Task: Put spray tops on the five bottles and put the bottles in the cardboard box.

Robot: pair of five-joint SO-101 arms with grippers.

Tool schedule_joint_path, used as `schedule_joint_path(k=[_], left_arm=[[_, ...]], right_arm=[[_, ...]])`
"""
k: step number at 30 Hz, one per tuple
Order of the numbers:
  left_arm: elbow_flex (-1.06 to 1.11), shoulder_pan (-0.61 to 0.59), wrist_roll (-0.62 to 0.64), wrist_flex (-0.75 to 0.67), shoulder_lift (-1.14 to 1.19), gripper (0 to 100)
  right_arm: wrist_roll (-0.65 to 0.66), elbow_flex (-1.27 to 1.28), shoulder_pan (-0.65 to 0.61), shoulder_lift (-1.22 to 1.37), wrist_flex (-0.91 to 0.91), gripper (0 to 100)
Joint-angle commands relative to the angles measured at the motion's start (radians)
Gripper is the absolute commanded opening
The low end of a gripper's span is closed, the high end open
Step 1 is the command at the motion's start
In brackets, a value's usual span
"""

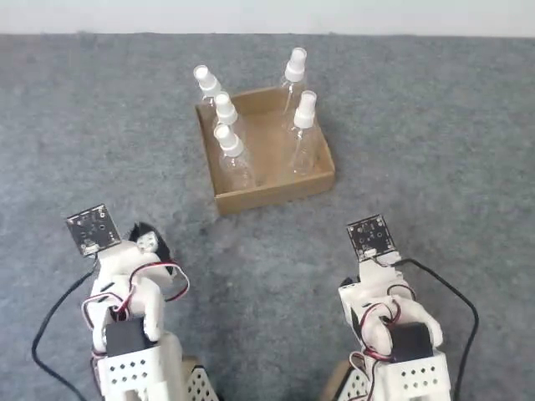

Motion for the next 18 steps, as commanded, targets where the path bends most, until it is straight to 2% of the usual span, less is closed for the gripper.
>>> schedule_joint_path(k=[1, 7, 11, 18], left_arm=[[-0.013, -0.006, -0.006, 0.084, -0.015, 1], [-0.013, -0.012, -0.003, 0.166, -0.015, 1], [-0.015, -0.075, 0.0, 0.167, -0.017, 2], [-0.015, -0.075, 0.0, 0.175, -0.015, 2]], right_arm=[[0.021, 0.021, 0.012, -0.016, 0.005, 1.1], [0.021, 0.021, 0.012, -0.016, 0.005, 1.1], [0.021, 0.021, 0.012, -0.016, 0.005, 1.1], [0.021, 0.021, 0.012, -0.016, 0.005, 1.1]])
